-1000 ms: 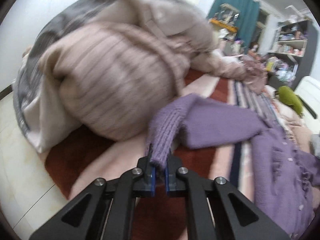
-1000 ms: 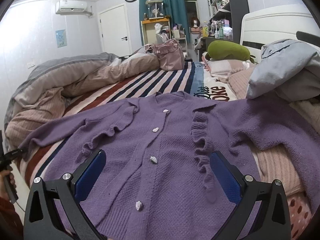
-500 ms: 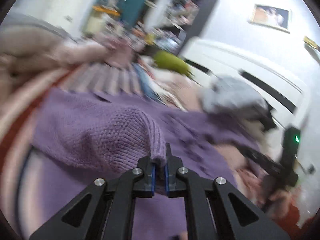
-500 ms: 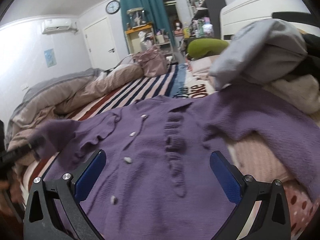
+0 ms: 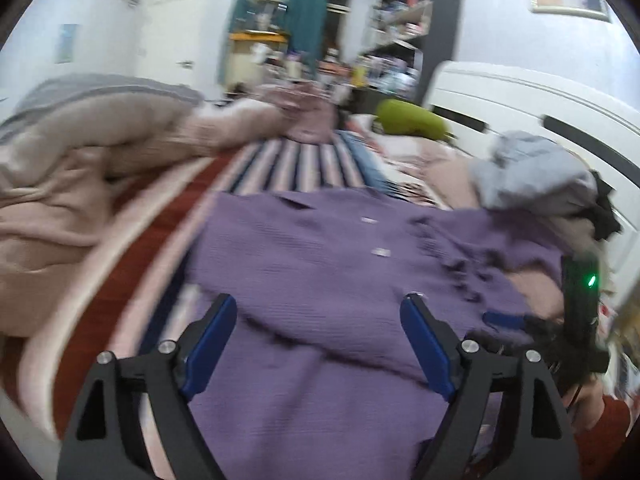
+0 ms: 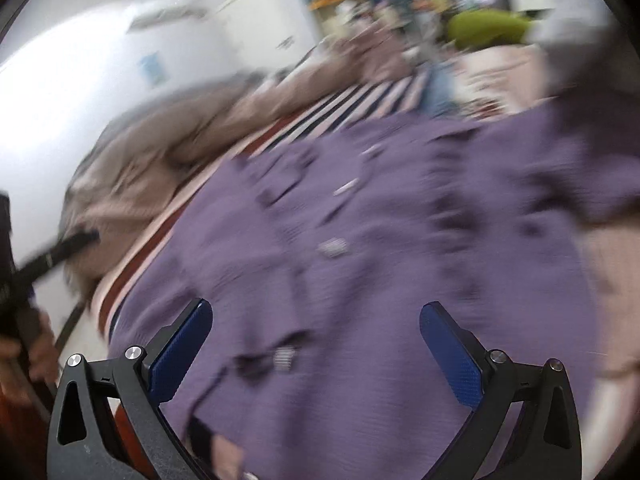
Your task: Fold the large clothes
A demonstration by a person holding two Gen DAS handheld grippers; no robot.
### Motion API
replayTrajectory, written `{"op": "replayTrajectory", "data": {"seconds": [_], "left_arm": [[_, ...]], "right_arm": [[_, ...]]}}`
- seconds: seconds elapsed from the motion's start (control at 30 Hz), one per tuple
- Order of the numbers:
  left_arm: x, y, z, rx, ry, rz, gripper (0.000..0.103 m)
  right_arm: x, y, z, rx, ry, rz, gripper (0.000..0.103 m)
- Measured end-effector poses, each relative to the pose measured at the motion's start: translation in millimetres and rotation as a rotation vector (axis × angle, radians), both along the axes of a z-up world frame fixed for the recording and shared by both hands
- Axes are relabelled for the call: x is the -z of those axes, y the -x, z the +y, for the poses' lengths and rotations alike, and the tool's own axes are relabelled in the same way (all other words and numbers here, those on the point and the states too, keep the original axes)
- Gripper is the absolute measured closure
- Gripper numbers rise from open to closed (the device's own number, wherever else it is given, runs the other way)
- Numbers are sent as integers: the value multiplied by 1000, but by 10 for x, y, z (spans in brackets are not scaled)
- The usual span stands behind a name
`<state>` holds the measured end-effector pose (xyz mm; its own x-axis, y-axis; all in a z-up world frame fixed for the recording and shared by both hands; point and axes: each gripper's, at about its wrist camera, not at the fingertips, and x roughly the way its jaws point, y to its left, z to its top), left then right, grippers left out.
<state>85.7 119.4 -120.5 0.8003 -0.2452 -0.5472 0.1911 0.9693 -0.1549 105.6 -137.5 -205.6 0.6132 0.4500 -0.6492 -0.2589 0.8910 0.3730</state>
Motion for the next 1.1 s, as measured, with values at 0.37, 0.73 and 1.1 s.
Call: {"op": "replayTrajectory", "data": {"seconds": [0.37,0.73,1.1], "left_arm": [[256,61,603,-162,42,29,16],[166,74,501,-139,53,-2,16],[39,-7,-110,-57,9,-13,11]], "right_arm": [[238,-249,801,-160,254,16,50],[-452,-107,441,-62,334,-187,92],[110,-156,-708,75,221,88,83]]}}
